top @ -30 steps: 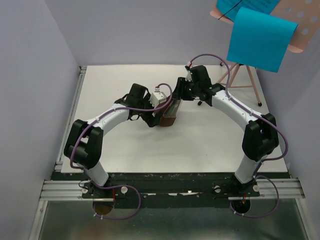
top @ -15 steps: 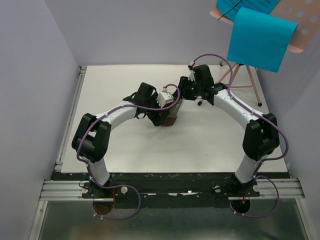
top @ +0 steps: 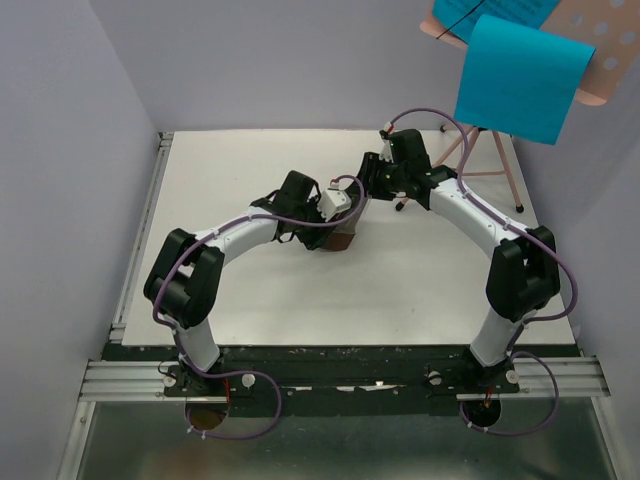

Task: Pack up the instrument practice props

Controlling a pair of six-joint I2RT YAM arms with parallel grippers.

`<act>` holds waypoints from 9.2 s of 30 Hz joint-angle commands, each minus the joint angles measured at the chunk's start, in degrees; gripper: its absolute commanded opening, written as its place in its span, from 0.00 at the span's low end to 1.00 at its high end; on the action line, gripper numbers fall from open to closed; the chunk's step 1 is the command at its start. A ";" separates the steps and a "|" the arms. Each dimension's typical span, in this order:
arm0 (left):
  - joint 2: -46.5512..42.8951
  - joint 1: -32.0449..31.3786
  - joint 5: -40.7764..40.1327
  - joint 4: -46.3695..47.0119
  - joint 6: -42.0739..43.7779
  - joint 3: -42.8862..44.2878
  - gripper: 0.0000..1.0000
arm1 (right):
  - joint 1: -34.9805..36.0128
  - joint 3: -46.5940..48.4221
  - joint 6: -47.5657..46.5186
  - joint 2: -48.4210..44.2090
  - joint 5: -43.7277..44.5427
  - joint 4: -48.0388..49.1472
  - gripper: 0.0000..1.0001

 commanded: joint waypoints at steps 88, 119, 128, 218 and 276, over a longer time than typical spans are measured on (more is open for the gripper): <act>-6.88 7.45 4.18 -19.83 -8.21 17.73 0.99 | -13.29 -11.31 -29.51 -31.66 7.96 -14.08 0.74; -11.54 7.54 1.19 -25.46 -2.59 15.88 0.99 | -12.40 0.56 -9.26 4.92 42.79 12.13 0.66; -11.28 7.45 0.93 -25.99 -2.23 15.71 0.99 | -14.16 2.93 -8.74 8.52 40.77 16.26 0.47; -31.22 12.37 4.97 -33.28 -1.89 13.34 0.99 | -0.71 -39.69 5.60 -18.01 -25.69 28.32 0.44; -20.60 14.83 20.96 -5.27 -11.35 54.46 0.99 | -3.35 19.95 -52.86 -52.94 -2.08 -49.05 1.00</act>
